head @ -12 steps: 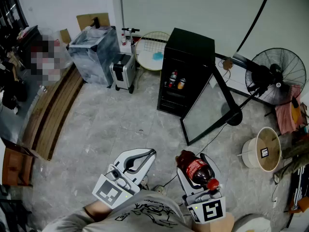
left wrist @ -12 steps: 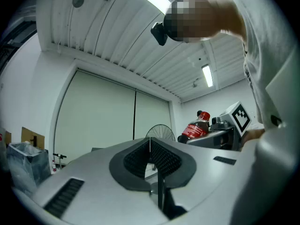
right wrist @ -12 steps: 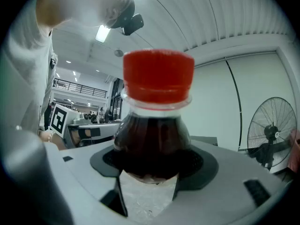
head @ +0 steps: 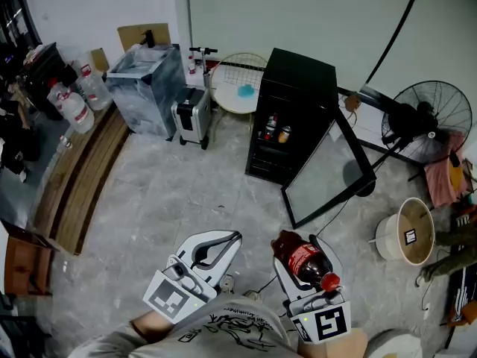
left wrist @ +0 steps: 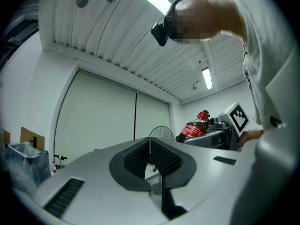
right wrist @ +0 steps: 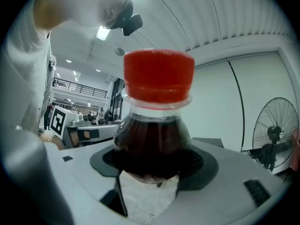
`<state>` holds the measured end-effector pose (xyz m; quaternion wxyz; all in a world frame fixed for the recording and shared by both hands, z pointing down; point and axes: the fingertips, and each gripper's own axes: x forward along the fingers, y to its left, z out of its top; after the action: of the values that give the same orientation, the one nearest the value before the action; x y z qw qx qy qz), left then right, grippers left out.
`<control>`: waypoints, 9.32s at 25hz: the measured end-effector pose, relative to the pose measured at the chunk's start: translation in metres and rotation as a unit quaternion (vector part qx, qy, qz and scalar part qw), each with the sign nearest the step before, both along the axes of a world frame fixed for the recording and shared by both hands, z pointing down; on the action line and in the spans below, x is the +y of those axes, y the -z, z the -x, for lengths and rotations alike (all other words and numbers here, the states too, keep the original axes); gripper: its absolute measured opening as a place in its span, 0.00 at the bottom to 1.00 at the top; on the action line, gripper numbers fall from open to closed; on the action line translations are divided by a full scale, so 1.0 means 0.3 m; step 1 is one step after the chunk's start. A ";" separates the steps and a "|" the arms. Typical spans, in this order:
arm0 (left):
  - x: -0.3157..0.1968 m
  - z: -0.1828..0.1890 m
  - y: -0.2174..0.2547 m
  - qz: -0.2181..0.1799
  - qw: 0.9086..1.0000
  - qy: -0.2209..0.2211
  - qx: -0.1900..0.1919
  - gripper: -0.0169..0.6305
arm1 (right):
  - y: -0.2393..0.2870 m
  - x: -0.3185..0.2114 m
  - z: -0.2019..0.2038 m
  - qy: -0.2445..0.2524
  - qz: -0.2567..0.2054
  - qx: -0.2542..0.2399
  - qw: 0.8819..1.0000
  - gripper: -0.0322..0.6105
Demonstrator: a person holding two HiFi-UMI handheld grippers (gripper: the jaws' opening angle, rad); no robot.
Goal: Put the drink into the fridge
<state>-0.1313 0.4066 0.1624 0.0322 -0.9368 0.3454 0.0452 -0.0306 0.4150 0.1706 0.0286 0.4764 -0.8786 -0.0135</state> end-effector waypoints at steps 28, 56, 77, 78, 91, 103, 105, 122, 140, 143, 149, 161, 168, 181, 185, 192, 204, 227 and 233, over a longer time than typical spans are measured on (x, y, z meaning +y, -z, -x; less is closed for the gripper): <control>-0.092 0.092 -0.018 0.001 1.000 -0.014 0.006 0.06 | -0.028 -0.087 0.070 -0.028 0.008 0.003 1.000 0.54; -0.668 -0.327 0.024 0.001 1.000 0.006 -0.011 0.06 | -0.021 -0.682 -0.362 -0.018 0.007 -0.001 1.000 0.54; -0.851 -0.515 0.015 0.000 1.000 0.025 -0.016 0.06 | -0.028 -0.858 -0.543 0.003 0.008 0.002 1.000 0.54; -0.857 -0.517 0.014 0.000 1.000 0.024 -0.016 0.06 | -0.029 -0.862 -0.546 0.002 0.008 0.002 1.000 0.54; -1.000 -0.505 0.021 -0.009 1.000 0.016 -0.016 0.06 | -0.019 -1.006 -0.516 0.006 0.002 0.009 1.000 0.54; -1.244 -0.364 0.015 -0.002 1.000 0.024 -0.008 0.06 | -0.013 -1.250 -0.378 0.014 0.006 0.016 1.000 0.54; -1.294 -0.338 0.016 -0.001 1.000 0.025 -0.006 0.06 | -0.007 -1.300 -0.354 0.014 0.008 0.017 1.000 0.54; -1.608 -0.199 0.001 0.004 1.000 0.018 0.002 0.06 | -0.013 -1.607 -0.219 0.002 0.010 0.019 1.000 0.54; -1.711 -0.287 0.021 0.001 1.000 0.015 0.003 0.06 | 0.000 -1.713 -0.306 -0.009 0.008 0.008 1.000 0.54; -1.708 -0.336 0.024 -0.003 1.000 0.015 0.000 0.06 | 0.007 -1.722 -0.348 -0.010 0.010 0.003 1.000 0.54; -1.694 -0.395 0.024 -0.002 1.000 0.013 -0.006 0.06 | 0.012 -1.725 -0.402 -0.009 0.008 0.001 1.000 0.54; -1.684 -0.391 -0.033 0.015 1.000 0.005 -0.021 0.06 | -0.053 -1.696 -0.407 -0.016 0.030 -0.002 0.999 0.54; -1.668 -0.375 -0.079 0.032 0.999 0.003 -0.026 0.06 | -0.106 -1.671 -0.391 -0.018 0.052 0.003 0.998 0.54; -1.670 -0.363 -0.187 0.055 0.998 -0.005 -0.032 0.06 | -0.241 -1.656 -0.366 -0.009 0.086 0.023 0.996 0.54; -1.668 -0.370 -0.225 0.061 0.997 -0.009 -0.035 0.06 | -0.285 -1.648 -0.356 -0.005 0.099 0.025 0.995 0.54; -1.668 -0.383 -0.292 0.073 0.996 -0.013 -0.041 0.06 | -0.327 -1.660 -0.355 -0.018 0.107 0.014 0.994 0.54; -1.687 -0.382 -0.435 0.080 0.995 -0.014 -0.057 0.06 | -0.506 -1.654 -0.371 -0.017 0.137 0.029 0.990 0.54; -1.752 -0.425 -0.678 0.095 0.992 -0.026 -0.079 0.06 | -0.761 -1.718 -0.368 -0.018 0.164 0.049 0.985 0.54; -1.754 -0.444 -0.733 0.093 0.991 -0.029 -0.086 0.06 | -0.827 -1.723 -0.388 -0.028 0.169 0.054 0.984 0.54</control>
<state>0.0018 -0.1197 0.3824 -0.0270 -0.9458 0.3165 -0.0673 0.0857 -0.1018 0.4187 0.1562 0.4877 -0.8517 0.1109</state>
